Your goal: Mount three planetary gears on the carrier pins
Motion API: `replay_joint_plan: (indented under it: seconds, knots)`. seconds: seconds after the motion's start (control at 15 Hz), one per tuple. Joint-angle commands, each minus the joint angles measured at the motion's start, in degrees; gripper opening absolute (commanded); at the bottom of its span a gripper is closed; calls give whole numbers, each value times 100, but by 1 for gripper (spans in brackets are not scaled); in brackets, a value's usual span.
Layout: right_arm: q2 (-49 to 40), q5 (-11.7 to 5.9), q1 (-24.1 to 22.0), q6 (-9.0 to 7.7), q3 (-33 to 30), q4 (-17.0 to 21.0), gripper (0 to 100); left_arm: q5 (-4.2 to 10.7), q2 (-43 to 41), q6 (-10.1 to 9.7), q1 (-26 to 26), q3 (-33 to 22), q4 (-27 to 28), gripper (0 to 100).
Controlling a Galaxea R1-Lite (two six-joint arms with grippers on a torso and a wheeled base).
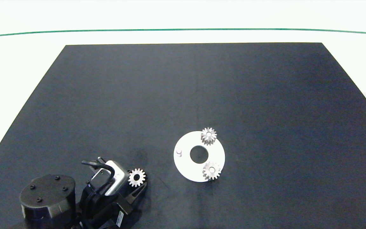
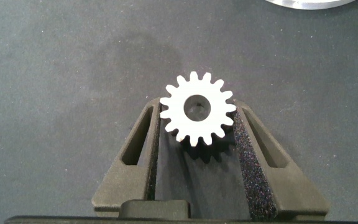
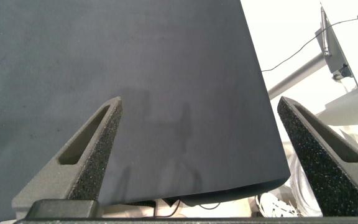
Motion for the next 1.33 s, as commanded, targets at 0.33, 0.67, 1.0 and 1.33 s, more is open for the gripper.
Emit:
replay_joint_plan:
  seconds: [0.33,0.67,1.0,1.33]
  knots:
    - [11,-7,1,-7,2,16,100,6,-99,-6,-15,-44,-32,4]
    - [11,-7,1,-7,2,16,100,32,-336,46,-243,-439,241,4]
    - [11,-7,1,-7,28,16,100,146,-837,257,-446,-1872,2183,4]
    - [11,-7,1,-7,46,16,100,357,-1031,266,-736,-2531,2930,4]
